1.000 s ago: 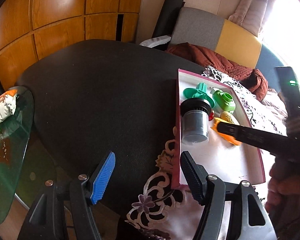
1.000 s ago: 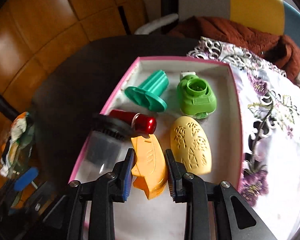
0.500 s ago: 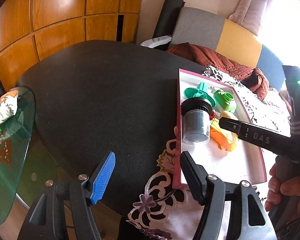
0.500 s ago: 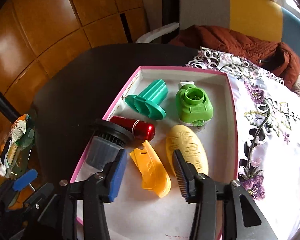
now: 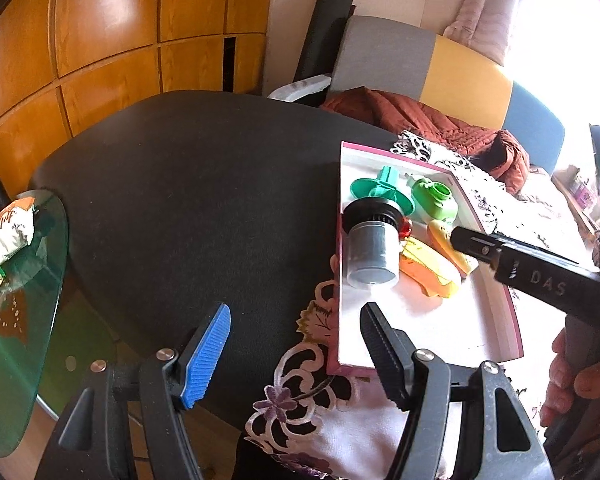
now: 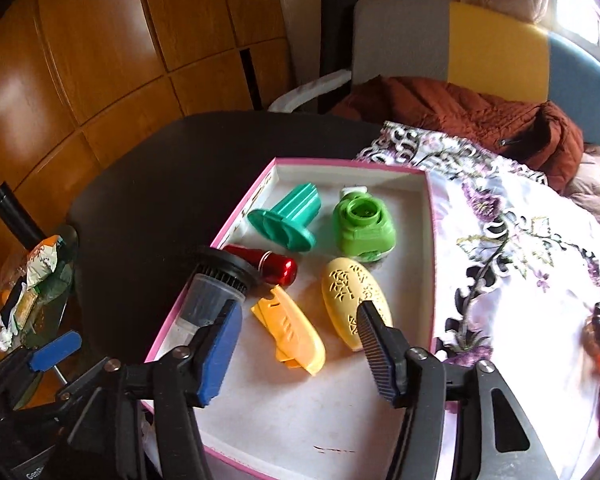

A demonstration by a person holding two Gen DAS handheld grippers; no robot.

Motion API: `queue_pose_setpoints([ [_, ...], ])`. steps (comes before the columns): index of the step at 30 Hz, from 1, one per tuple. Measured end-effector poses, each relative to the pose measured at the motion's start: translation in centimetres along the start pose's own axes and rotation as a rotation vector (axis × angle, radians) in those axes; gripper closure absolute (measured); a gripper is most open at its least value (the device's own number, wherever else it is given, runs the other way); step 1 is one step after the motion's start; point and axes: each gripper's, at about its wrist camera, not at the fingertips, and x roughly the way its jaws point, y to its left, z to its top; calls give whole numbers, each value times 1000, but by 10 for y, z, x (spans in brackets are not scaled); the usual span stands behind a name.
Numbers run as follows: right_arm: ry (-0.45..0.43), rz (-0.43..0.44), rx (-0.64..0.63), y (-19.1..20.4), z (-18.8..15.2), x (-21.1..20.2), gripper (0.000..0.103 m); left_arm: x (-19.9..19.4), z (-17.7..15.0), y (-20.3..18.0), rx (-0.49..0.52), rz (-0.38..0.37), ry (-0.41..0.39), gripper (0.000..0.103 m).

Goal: Organize rigid objects
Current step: 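Lower the curved piece into the tray and open the right gripper, then move both tools back over the remaining toys on the cloth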

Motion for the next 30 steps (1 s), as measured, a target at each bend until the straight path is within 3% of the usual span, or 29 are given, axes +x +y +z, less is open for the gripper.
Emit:
queue_pose_setpoints([
  [15, -91, -86, 20, -50, 5, -50, 33, -8, -1, -16, 54, -15, -1, 35],
  [22, -130, -209, 70, -111, 5, -83, 29, -11, 1, -30, 98, -25, -7, 35],
  [30, -172, -405, 201, -212, -9, -127, 25, -12, 2, -48, 139, -58, -1, 35],
])
